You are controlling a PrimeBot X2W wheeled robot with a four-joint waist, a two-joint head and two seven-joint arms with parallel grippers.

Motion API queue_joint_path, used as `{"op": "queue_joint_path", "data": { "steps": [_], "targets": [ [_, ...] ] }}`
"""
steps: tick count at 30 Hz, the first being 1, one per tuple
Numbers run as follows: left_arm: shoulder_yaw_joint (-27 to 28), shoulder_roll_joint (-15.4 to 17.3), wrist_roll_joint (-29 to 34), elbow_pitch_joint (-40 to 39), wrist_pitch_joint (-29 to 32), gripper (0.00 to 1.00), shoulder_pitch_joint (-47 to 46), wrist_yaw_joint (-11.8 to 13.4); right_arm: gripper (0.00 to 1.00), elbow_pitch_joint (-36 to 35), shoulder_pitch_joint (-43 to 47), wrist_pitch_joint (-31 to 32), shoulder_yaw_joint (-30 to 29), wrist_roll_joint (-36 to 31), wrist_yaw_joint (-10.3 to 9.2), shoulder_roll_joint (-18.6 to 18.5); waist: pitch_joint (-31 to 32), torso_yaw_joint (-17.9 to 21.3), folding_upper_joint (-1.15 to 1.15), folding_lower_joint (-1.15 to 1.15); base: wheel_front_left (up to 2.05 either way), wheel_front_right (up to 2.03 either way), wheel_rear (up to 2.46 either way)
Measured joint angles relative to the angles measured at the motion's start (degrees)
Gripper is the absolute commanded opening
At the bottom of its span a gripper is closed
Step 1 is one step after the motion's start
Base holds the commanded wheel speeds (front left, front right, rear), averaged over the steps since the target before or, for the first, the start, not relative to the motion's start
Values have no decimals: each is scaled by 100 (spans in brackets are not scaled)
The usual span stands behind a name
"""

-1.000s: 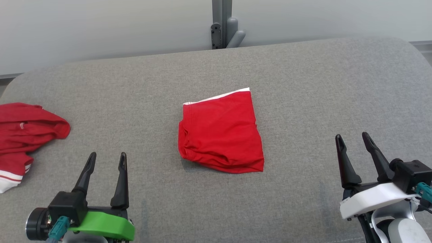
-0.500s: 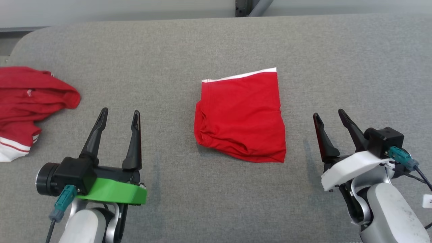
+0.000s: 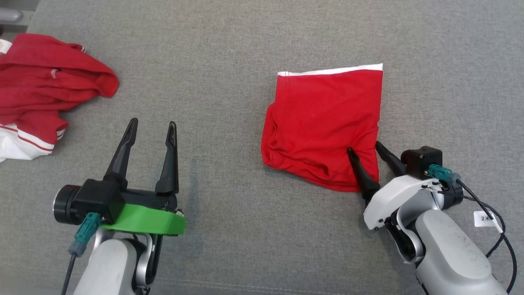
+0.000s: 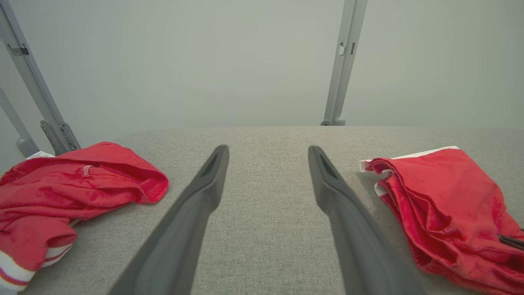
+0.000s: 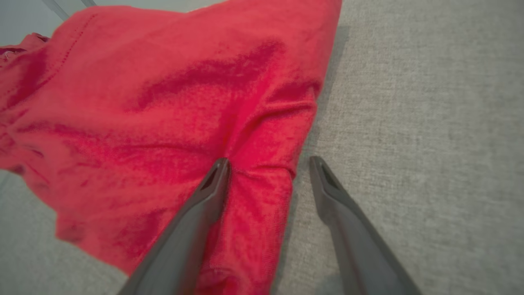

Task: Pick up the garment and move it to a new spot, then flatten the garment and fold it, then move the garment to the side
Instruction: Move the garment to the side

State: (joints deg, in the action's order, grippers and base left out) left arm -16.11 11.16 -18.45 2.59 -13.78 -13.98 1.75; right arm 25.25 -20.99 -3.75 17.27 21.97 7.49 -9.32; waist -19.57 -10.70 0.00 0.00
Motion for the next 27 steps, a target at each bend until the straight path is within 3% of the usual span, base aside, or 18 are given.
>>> {"op": "queue_joint_path", "data": {
  "steps": [1,4,15,27],
  "targets": [
    [1,0,0,20,-14,100,-2,0,87,47,-29,15,43,48,0,-5,-3,-10,0,0,0,0,0],
    [13,2,0,52,-24,100,-4,0,0,135,-82,31,154,143,-1,-15,30,7,0,0,0,0,0],
    [88,142,19,-151,-31,100,47,76,0,222,-294,30,749,310,8,-122,119,382,0,0,0,0,0],
    [121,522,153,-815,408,100,-36,125,0,537,-834,-219,1373,743,15,-626,-108,1487,0,0,0,0,0]
  ]
}}
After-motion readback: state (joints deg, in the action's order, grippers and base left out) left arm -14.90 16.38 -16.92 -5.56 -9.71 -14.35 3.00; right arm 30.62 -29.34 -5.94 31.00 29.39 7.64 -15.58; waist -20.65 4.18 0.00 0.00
